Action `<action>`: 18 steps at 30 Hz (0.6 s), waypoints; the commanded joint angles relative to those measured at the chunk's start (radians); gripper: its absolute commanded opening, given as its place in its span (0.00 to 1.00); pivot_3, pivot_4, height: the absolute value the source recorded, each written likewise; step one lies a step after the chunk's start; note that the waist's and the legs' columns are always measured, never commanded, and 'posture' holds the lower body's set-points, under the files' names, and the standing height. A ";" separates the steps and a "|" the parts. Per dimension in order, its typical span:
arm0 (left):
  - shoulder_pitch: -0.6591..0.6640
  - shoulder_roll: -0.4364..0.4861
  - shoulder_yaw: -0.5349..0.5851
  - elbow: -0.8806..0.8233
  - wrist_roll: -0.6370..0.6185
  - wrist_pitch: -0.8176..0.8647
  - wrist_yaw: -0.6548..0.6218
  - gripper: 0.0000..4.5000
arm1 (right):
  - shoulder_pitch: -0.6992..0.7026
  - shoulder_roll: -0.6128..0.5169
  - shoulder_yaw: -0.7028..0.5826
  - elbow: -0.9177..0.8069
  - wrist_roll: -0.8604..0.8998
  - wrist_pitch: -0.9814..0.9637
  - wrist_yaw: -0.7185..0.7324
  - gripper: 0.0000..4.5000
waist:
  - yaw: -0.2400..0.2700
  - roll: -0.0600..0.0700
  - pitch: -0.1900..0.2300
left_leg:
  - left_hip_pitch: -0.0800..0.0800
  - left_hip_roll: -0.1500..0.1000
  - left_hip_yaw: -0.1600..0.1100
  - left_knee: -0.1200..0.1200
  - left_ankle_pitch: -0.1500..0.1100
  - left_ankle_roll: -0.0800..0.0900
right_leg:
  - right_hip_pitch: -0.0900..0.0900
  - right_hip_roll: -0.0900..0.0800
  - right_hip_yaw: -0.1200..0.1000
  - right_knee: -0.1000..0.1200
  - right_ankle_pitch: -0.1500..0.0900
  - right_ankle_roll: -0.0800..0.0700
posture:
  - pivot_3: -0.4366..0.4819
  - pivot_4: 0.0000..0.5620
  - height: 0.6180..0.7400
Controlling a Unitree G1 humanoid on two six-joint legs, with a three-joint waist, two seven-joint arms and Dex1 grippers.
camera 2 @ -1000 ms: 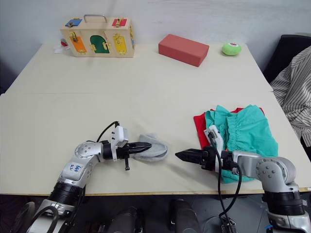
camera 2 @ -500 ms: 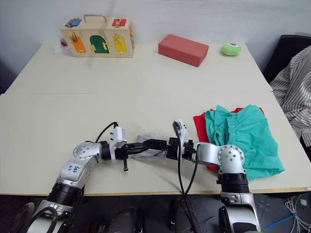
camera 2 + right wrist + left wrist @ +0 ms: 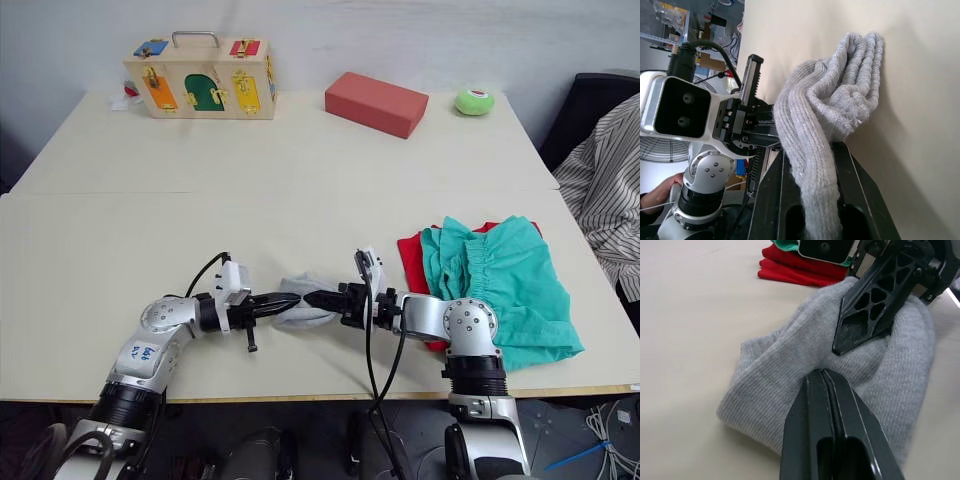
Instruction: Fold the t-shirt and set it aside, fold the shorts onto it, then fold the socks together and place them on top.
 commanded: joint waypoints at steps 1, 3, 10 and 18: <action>0.024 0.040 0.080 -0.160 -0.167 0.185 -0.008 0.09 | 0.035 -0.045 -0.055 -0.082 0.084 0.041 0.020 0.01 | 0.000 0.001 0.001 | -0.001 0.000 0.000 0.000 0.000 0.000 | -0.001 0.000 0.000 0.000 0.000 0.000 | 0.48 0.27 1.00; 0.034 0.077 0.113 -0.249 -0.237 0.274 -0.010 0.20 | 0.056 -0.083 -0.080 -0.129 0.147 0.059 0.018 0.01 | 0.002 0.001 0.001 | -0.004 0.000 0.000 -0.001 0.001 -0.002 | -0.004 0.000 0.000 -0.001 0.000 0.000 | 0.48 0.27 1.00; 0.067 0.148 0.223 -0.466 -0.444 0.437 0.020 0.70 | 0.268 -0.580 -0.267 -0.297 0.640 0.012 0.068 0.01 | 0.008 0.004 0.003 | -0.009 -0.002 0.001 -0.001 0.000 0.000 | -0.006 -0.001 0.001 -0.007 0.001 0.003 | 0.48 0.27 1.00; 0.090 0.188 0.186 -0.527 -0.440 0.346 -0.122 1.00 | 0.504 -0.988 -0.603 -0.124 0.361 0.069 0.423 0.01 | 0.006 0.004 0.004 | -0.003 -0.001 0.002 -0.004 -0.003 0.005 | 0.002 0.005 0.004 -0.018 0.004 0.008 | 0.48 0.27 1.00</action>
